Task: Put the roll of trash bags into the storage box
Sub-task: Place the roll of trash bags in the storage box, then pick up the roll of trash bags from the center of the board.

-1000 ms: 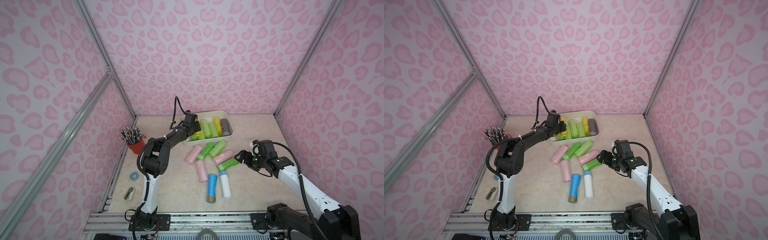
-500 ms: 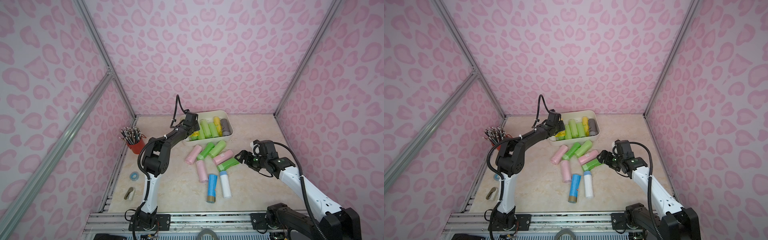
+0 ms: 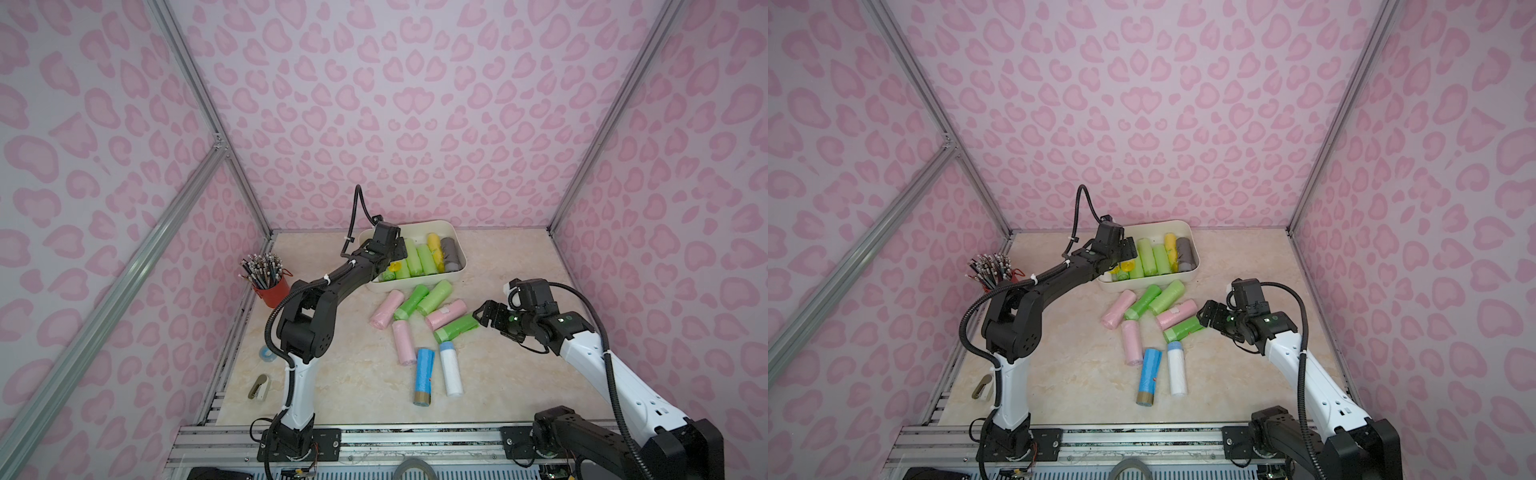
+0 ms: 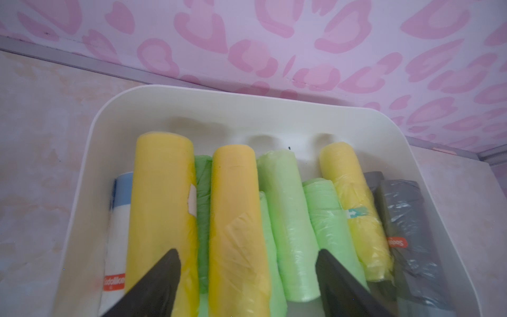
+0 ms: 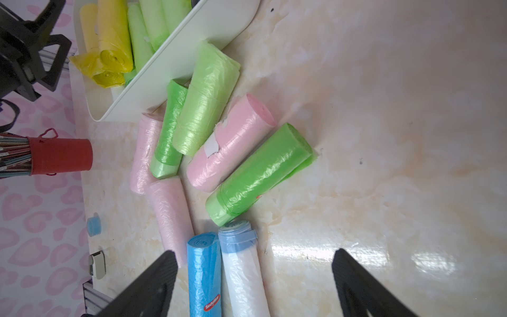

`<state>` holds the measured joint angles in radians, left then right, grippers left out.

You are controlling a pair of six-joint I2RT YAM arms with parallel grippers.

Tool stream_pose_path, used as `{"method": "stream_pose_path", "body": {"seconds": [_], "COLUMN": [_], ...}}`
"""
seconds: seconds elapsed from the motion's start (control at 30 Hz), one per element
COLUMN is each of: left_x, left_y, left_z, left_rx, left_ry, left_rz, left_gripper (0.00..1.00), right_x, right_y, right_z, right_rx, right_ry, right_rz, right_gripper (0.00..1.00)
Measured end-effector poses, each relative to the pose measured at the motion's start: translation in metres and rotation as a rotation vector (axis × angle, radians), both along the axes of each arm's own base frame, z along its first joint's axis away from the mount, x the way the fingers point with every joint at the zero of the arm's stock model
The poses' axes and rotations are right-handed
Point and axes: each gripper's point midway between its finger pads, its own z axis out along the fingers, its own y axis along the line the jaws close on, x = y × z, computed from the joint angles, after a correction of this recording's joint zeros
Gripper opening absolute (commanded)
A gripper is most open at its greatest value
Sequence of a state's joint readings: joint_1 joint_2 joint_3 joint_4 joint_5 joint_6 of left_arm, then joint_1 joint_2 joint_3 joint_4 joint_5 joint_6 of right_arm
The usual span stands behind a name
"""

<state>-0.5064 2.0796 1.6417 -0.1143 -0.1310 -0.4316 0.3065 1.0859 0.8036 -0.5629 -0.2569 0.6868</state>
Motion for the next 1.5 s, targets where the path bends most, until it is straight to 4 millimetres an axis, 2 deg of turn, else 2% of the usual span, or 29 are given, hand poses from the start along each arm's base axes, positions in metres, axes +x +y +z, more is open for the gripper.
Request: {"method": "stream_pose_path", "body": {"seconds": [0.1,0.2,0.33,0.47,0.63,0.8,0.97,1.13,1.3,1.37,1.5], "left_x": [-0.012,-0.025,-0.043,-0.066,-0.106,-0.144,-0.175,-0.196,-0.210,-0.212,-0.212], "left_y": [-0.005,-0.005,0.007,0.025,0.047,0.061,0.069,0.082,0.090,0.091,0.091], "left_z": [0.015,0.031,0.050,0.065,0.064,0.067,0.071,0.071,0.064,0.064,0.063], "left_rx": [-0.005,-0.007,-0.014,-0.026,-0.037,-0.066,-0.095,-0.130,-0.153,-0.154,-0.160], "left_ry": [-0.027,-0.062,-0.102,-0.137,-0.134,-0.148,-0.166,-0.170,-0.160,-0.159,-0.155], "left_rz": [-0.019,-0.023,-0.008,0.016,0.031,0.029,0.017,0.028,0.038,0.037,0.039], "left_gripper": [0.99,1.00,1.00,1.00,1.00,1.00,1.00,1.00,1.00,1.00,1.00], "right_x": [-0.001,-0.004,-0.010,-0.014,-0.026,-0.048,-0.066,-0.080,-0.082,-0.080,-0.078], "right_y": [-0.007,-0.013,-0.014,-0.002,0.015,0.032,0.046,0.067,0.087,0.091,0.091], "right_z": [-0.001,-0.002,-0.006,-0.007,-0.017,-0.037,-0.057,-0.080,-0.102,-0.107,-0.117], "right_rx": [-0.041,-0.082,-0.131,-0.174,-0.226,-0.251,-0.249,-0.230,-0.247,-0.253,-0.279], "right_ry": [0.002,0.002,0.012,0.005,0.019,0.066,0.110,0.165,0.211,0.219,0.233], "right_rz": [-0.012,-0.021,-0.006,0.047,0.102,0.160,0.185,0.219,0.241,0.242,0.223], "right_gripper": [0.90,0.90,0.90,0.90,0.92,1.00,0.88,0.81,0.76,0.72,0.71]}}
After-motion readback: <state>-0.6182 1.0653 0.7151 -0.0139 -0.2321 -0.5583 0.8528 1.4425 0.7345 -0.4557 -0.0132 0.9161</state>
